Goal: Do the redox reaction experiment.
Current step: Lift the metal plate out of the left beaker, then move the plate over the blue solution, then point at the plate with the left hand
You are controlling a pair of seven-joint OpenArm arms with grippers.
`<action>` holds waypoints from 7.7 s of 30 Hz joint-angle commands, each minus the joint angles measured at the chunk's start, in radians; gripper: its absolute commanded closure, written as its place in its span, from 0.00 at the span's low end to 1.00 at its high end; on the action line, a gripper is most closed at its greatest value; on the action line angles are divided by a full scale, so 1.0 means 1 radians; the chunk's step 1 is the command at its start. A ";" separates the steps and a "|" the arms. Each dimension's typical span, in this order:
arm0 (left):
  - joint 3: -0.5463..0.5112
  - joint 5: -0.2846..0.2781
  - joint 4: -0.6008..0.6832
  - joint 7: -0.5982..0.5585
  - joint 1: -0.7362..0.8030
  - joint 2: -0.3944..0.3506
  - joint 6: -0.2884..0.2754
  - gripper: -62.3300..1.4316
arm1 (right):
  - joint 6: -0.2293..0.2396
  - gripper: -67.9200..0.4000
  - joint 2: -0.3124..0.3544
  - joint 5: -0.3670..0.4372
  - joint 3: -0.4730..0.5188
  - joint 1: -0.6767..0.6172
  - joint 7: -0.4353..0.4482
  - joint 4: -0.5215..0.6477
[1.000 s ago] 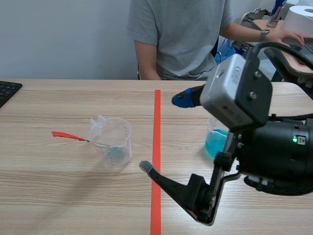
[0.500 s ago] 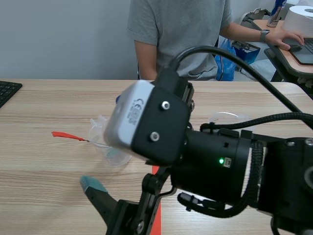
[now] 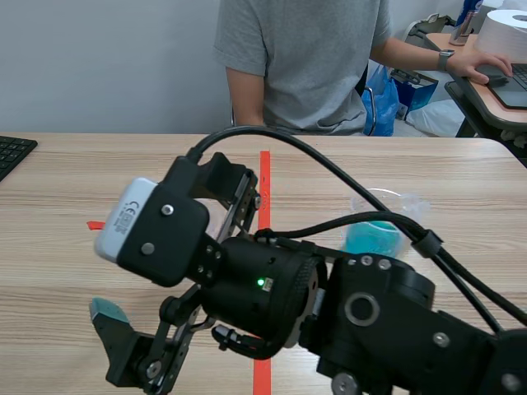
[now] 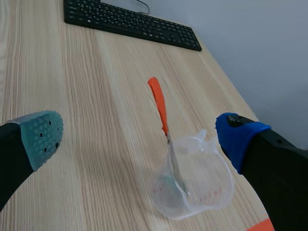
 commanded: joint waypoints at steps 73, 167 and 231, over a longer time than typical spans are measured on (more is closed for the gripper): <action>-0.008 -0.005 0.010 -0.029 0.016 0.000 -0.008 0.94 | -0.251 0.98 -0.123 -0.180 -0.069 0.127 -0.066 -0.062; -0.008 -0.005 0.010 -0.039 0.016 -0.029 -0.009 0.94 | 0.485 0.98 0.366 0.734 1.044 -0.019 -0.351 0.198; 0.127 -0.085 0.971 -0.031 -0.240 -0.119 -0.328 0.93 | 0.537 0.98 0.366 0.787 1.044 -0.019 -0.341 0.198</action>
